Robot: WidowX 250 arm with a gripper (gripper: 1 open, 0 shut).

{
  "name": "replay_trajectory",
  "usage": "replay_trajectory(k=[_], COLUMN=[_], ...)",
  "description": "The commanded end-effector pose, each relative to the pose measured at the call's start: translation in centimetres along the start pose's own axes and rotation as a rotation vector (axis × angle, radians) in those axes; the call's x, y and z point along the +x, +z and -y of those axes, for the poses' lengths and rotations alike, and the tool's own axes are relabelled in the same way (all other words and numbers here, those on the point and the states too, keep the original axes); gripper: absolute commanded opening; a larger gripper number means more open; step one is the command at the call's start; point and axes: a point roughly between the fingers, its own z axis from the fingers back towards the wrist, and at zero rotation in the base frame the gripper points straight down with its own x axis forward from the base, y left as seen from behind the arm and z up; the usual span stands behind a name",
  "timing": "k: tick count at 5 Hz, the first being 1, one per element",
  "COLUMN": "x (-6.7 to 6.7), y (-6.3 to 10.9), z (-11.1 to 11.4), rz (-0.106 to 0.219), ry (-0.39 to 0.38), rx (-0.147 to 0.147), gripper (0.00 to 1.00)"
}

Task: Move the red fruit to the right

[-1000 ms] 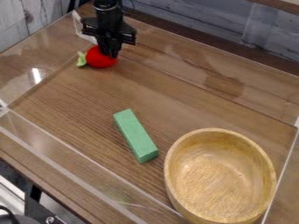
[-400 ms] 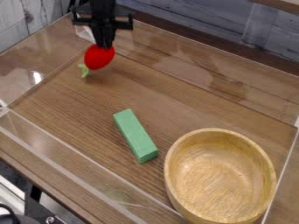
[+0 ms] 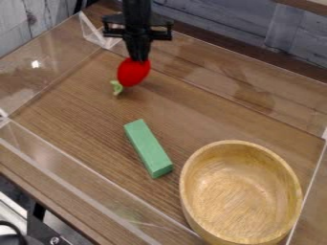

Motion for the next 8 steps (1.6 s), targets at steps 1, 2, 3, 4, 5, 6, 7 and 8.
replay_trajectory(k=[1,2,3,4,5,6,7,8], x=[0.9,0.4,-0.1,-0.6,-0.8,-1.1,-1.4,-1.7], y=[2.9,2.1,1.5,0.6,0.2,-0.2,-0.6,-0.8], z=[3.6,6.3,6.9,7.3,7.7,8.0,8.0,8.0], rz=[0.097,0.097,0.099,0.097,0.098,0.098,0.095,0.092], ry=[-0.117,-0.199,-0.167,-0.13,-0.071,-0.014,-0.021,-0.027], rx=[-0.041,-0.058,-0.052,-0.043,-0.033,-0.023,-0.026,-0.028], gripper=[0.0,0.0,0.0,0.0,0.0,0.0,0.0,0.0])
